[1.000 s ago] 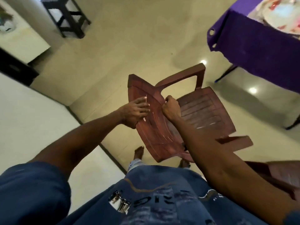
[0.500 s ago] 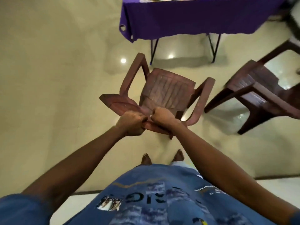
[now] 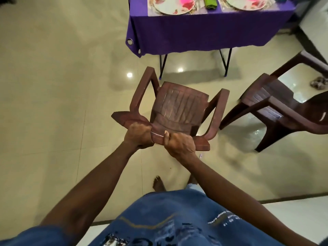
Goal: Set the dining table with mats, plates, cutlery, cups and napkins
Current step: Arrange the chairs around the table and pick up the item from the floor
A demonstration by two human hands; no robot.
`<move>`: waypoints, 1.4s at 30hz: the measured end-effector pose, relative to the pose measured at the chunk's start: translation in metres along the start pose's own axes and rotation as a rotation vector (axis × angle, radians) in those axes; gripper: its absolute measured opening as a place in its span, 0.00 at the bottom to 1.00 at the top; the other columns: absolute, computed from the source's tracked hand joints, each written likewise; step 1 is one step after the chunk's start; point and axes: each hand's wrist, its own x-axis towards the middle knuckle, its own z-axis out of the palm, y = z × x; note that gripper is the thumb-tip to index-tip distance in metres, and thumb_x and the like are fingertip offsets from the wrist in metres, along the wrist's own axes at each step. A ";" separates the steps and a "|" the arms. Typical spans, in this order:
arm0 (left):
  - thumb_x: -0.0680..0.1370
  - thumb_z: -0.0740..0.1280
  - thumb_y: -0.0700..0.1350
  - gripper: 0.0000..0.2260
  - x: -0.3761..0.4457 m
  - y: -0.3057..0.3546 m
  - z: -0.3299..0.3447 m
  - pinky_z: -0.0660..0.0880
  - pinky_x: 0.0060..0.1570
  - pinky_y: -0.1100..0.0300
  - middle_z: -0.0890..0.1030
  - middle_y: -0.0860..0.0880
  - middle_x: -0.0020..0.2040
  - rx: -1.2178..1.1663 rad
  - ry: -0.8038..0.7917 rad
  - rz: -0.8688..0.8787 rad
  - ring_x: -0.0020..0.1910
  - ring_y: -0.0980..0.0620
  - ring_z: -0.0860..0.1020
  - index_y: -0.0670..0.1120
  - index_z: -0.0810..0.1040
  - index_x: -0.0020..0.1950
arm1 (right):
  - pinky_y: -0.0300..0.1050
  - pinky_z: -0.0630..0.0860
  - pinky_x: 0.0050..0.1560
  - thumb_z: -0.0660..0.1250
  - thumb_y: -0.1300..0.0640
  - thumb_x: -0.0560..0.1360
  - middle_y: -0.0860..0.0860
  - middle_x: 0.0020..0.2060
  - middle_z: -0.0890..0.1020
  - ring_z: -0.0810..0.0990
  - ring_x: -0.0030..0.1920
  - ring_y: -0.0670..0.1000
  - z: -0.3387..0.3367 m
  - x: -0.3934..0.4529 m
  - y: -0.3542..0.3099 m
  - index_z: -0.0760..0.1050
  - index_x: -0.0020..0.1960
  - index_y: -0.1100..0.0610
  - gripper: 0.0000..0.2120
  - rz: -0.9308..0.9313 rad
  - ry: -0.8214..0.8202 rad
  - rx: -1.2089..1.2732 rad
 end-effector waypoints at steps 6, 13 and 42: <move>0.62 0.66 0.53 0.10 0.012 0.014 0.008 0.74 0.33 0.59 0.79 0.47 0.27 0.000 0.067 -0.028 0.25 0.45 0.77 0.46 0.79 0.32 | 0.41 0.61 0.29 0.50 0.45 0.81 0.47 0.26 0.74 0.68 0.24 0.48 -0.006 0.013 0.020 0.76 0.33 0.55 0.26 -0.065 0.018 -0.052; 0.64 0.68 0.54 0.12 0.042 0.057 0.016 0.74 0.36 0.58 0.82 0.45 0.30 0.032 0.045 -0.175 0.28 0.43 0.79 0.45 0.81 0.35 | 0.38 0.61 0.27 0.49 0.44 0.80 0.47 0.25 0.74 0.70 0.23 0.46 -0.024 0.045 0.075 0.77 0.35 0.54 0.26 -0.167 -0.041 -0.049; 0.70 0.62 0.51 0.12 0.237 0.117 -0.013 0.67 0.38 0.57 0.83 0.46 0.43 -0.020 0.024 -0.333 0.41 0.43 0.80 0.47 0.80 0.47 | 0.46 0.74 0.46 0.64 0.56 0.77 0.52 0.44 0.83 0.80 0.42 0.54 -0.087 0.232 0.227 0.76 0.55 0.53 0.07 -0.493 -0.134 -0.295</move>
